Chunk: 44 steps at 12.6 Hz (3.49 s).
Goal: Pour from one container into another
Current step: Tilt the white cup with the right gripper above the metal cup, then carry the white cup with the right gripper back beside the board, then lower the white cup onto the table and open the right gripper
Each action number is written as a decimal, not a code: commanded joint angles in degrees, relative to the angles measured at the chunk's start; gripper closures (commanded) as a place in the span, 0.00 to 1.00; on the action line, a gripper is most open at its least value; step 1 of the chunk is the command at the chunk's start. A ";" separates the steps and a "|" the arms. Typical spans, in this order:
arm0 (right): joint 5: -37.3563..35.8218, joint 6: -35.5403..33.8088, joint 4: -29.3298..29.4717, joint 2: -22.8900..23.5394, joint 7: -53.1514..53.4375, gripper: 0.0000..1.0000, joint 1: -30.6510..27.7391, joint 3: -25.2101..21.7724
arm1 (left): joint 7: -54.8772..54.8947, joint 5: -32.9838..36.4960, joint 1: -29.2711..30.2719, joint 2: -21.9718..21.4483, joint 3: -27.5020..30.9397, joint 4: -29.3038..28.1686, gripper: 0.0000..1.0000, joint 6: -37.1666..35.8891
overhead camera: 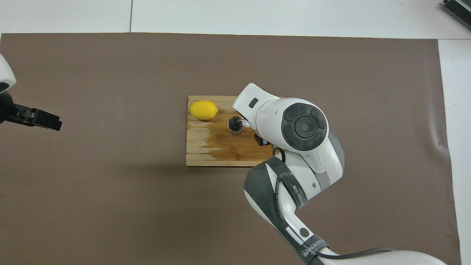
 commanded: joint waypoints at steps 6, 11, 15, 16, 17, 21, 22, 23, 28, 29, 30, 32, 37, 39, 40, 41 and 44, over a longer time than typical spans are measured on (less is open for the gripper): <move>-2.38 3.63 -2.24 -0.30 0.55 0.96 0.01 0.02 | -0.69 0.76 -0.17 -0.69 0.10 -0.28 0.00 -0.39; 1.55 7.67 -3.91 -0.48 0.38 0.98 -0.43 0.38 | -0.69 0.76 -0.17 -0.69 0.10 -0.28 0.00 -0.39; 19.02 7.86 -3.92 -0.65 -10.75 0.99 -1.22 0.29 | -0.69 0.76 -0.17 -0.69 0.10 -0.28 0.00 -0.39; 23.33 7.77 -4.09 -1.09 -13.92 0.99 -2.00 0.37 | -0.69 0.76 -0.17 -0.69 0.10 -0.28 0.00 -0.39; 27.46 7.42 -4.00 -1.53 -17.17 0.99 -2.71 0.29 | -0.69 0.76 -0.17 -0.69 0.10 -0.28 0.00 -0.39; 45.12 0.94 -4.44 -2.76 -32.35 0.99 -10.69 0.29 | -0.69 0.76 -0.17 -0.69 0.10 -0.28 0.00 -0.39; 48.48 -1.96 -4.53 -3.02 -35.97 0.99 -13.93 0.29 | -0.69 0.76 -0.17 -0.69 0.10 -0.28 0.00 -0.39; 50.69 -5.12 -5.40 -3.02 -38.45 0.99 -16.84 0.37 | -0.69 0.76 -0.17 -0.69 0.10 -0.28 0.00 -0.39; 63.28 -10.06 -13.40 -2.24 -55.68 0.98 -29.67 0.20 | -0.69 0.76 -0.17 -0.69 0.10 -0.28 0.00 -0.39; 63.36 -10.85 -14.89 -1.28 -56.13 0.98 -31.18 0.20 | -0.69 0.76 -0.17 -0.69 0.10 -0.28 0.00 -0.39; 63.45 -11.04 -15.51 0.82 -57.35 0.97 -32.93 0.29 | -0.69 0.76 -0.08 -0.69 0.10 -0.28 0.00 -0.39; 66.16 -12.70 -15.34 5.30 -63.66 0.95 -35.22 0.29 | -0.69 0.76 -0.17 -0.69 0.10 -0.28 0.00 -0.39; 66.53 -13.41 -16.13 6.12 -67.13 0.00 -35.76 0.02 | -0.69 0.76 -0.17 -0.69 0.10 -0.28 0.00 -0.39; 63.56 -13.59 -16.05 3.68 -64.51 0.00 -35.24 -0.15 | -0.69 0.76 -0.17 -0.69 0.10 -0.28 0.00 -0.39; 59.28 -13.59 -16.04 1.05 -60.22 0.00 -34.97 -0.15 | -0.69 0.76 -0.08 -0.69 0.10 -0.28 0.00 -0.39; 54.45 -14.11 -16.04 -1.59 -54.44 0.00 -34.97 -0.07 | -0.69 0.76 -0.17 -0.69 0.10 -0.28 0.00 -0.39; 44.50 -17.89 -15.87 -7.23 -35.81 0.00 -34.71 0.11 | -0.69 0.76 -0.17 -0.69 0.10 -0.28 0.00 -0.39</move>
